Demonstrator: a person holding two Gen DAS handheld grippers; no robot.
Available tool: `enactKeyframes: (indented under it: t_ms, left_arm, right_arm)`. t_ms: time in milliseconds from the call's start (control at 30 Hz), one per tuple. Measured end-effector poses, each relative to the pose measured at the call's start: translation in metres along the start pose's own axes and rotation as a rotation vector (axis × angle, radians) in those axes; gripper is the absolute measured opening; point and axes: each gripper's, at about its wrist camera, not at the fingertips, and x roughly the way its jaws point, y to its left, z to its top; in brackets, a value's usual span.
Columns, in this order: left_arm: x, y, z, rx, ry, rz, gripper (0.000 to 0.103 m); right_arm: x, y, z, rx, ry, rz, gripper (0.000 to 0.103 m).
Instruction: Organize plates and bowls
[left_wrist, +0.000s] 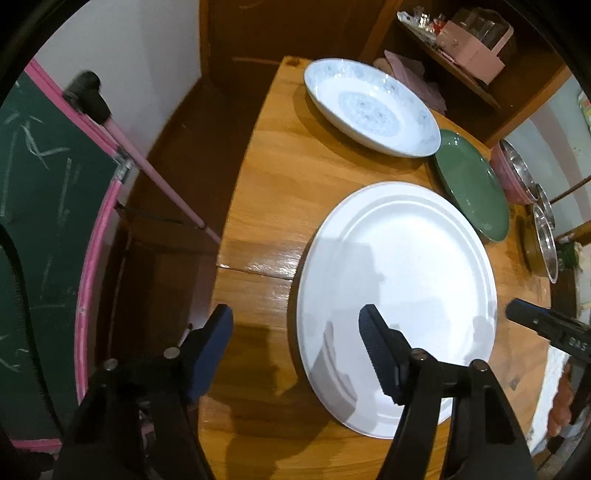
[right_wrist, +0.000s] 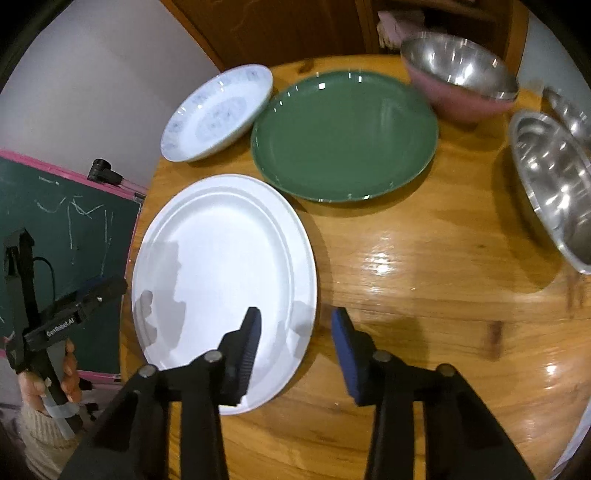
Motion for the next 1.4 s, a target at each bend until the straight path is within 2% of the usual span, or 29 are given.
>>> enactKeyframes:
  t_ms: [167,233,300,400,500,567,600,633,733,900,1133,1400]
  left_arm:
    - [0.01,-0.001,0.004,0.019,0.032,-0.015,0.068]
    - [0.013,-0.002,0.006,0.024,0.048,-0.032,0.058]
    - [0.016,-0.004,0.007,0.029,0.069,-0.048,0.05]
    - [0.019,-0.007,0.009,0.044,0.091,-0.058,0.048]
    - [0.022,-0.009,0.009,0.061,0.111,-0.06,0.042]
    - [0.027,-0.008,0.01,0.056,0.128,-0.061,0.037]
    - [0.029,-0.008,0.01,0.055,0.138,-0.067,0.028]
    - [0.032,-0.007,0.009,0.052,0.153,-0.069,0.024]
    - [0.031,-0.007,0.008,0.062,0.156,-0.056,0.019]
    - [0.02,-0.012,0.005,0.073,0.154,-0.056,0.018]
    - [-0.019,-0.029,-0.008,0.098,0.107,-0.081,0.018]
    - [-0.043,-0.055,-0.049,0.148,0.113,-0.087,0.018]
  right_arm:
    - [0.013,-0.002,0.003,0.024,0.024,0.001,0.038]
    - [0.017,-0.003,0.004,0.025,0.033,0.008,0.036]
    - [0.021,-0.002,0.003,0.021,0.047,0.007,0.029]
    - [0.025,-0.002,0.003,0.026,0.065,0.011,0.024]
    - [0.027,-0.001,0.002,0.026,0.072,0.004,0.019]
    - [0.028,-0.002,0.003,0.03,0.078,0.009,0.017]
    - [0.029,-0.002,0.004,0.032,0.08,0.011,0.017]
    - [0.029,-0.002,0.003,0.032,0.079,0.014,0.017]
    - [0.028,-0.003,0.003,0.029,0.078,0.006,0.017]
    - [0.02,-0.004,-0.002,0.035,0.079,-0.007,0.017]
    - [-0.012,0.0,-0.016,0.053,0.05,-0.024,0.017]
    - [-0.051,-0.003,-0.066,0.056,0.017,-0.031,0.017]
